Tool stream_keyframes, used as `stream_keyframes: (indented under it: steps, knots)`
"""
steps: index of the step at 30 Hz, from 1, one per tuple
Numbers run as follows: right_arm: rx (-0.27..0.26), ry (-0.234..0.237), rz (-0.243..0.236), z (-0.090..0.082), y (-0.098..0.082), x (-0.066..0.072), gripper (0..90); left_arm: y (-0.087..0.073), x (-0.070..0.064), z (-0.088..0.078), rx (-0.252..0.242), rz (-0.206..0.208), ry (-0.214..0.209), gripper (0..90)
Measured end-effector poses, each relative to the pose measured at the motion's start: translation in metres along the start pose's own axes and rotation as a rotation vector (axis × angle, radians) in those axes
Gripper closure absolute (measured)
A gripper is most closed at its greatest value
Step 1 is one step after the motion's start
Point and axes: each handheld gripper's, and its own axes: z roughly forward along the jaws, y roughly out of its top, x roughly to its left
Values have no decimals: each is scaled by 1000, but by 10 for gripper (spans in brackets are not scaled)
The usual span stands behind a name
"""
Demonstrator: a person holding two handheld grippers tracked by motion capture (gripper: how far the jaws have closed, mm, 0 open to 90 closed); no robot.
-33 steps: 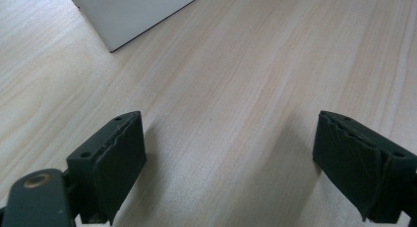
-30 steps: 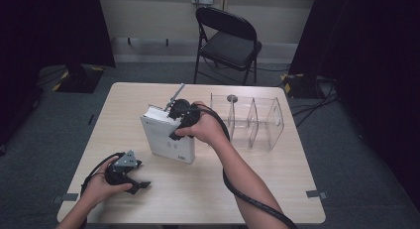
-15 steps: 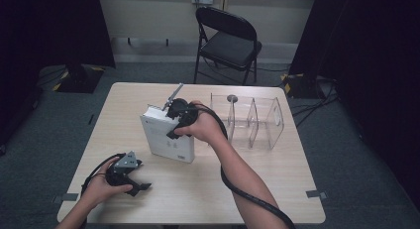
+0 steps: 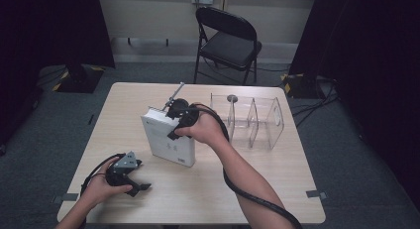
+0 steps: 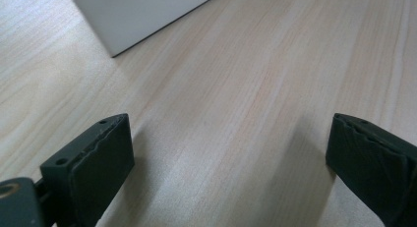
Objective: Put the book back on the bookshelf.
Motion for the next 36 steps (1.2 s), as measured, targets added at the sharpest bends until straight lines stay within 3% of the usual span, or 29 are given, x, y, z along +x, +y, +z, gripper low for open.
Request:
stream_keyframes:
  steps: [3,10,17,21,22,25,31,36]
  knots:
    - [8,18,28,-5,-5,1,518,0,0,0,0,1,-1,30]
    - [18,15,25,-15,-16,4,518,0,0,0,-2,0,0,29]
    - [-3,27,45,-25,-37,11,518,0,0,0,-3,2,0,27]
    - [-12,16,30,-27,-46,16,513,0,0,0,-3,1,-2,26]
    - [12,11,36,-28,-47,16,509,0,0,1,-5,0,4,25]
    - [17,16,32,-28,-46,15,503,0,0,0,-4,1,5,25]
    - [86,10,21,-25,-36,15,476,0,0,1,-6,-1,4,23]
    - [128,6,-12,-13,-23,17,432,0,0,0,-2,1,0,22]
